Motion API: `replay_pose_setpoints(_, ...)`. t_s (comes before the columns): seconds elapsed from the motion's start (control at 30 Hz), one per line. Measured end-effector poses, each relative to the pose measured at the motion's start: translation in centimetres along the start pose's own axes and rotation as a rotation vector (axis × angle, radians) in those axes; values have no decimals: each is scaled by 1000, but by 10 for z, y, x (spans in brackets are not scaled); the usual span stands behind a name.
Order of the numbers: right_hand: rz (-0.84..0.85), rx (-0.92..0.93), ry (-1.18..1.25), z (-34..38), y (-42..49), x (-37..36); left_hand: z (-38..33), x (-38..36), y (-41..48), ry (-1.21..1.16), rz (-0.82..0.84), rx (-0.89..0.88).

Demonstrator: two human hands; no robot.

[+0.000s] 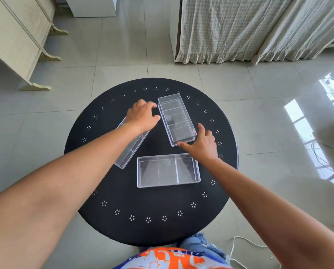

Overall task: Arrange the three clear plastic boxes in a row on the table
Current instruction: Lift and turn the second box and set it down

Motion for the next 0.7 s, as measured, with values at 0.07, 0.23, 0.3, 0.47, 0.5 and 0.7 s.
replay_pose_setpoints(0.07,-21,20,-53,11,4,-7,-5,-2,18,-55,60,32)
replay_pose_setpoints(0.23,-2,18,-122,20,23,-24,-11,-19,59,-124,218,102)
replay_pose_setpoints(0.3,12,23,-149,22,28,-29,-12,-26,72,-171,255,122)
replay_pose_setpoints(0.47,46,13,-157,21,37,-41,-14,-43,95,-315,363,172)
replay_pose_setpoints(0.5,43,12,-147,19,38,-41,-15,-47,98,-338,384,180)
replay_pose_setpoints(0.7,-4,55,6,3,46,-33,-18,-59,106,-510,416,177)
Point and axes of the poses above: each hand's wrist, its own y-axis towards the middle knuckle, its own x-axis out of the back of the hand, z = x × y, the point moved 4 cm from there along y, towards the middle knuckle, and after that the axes turned 11 degrees about x, right-handed, at the moved point
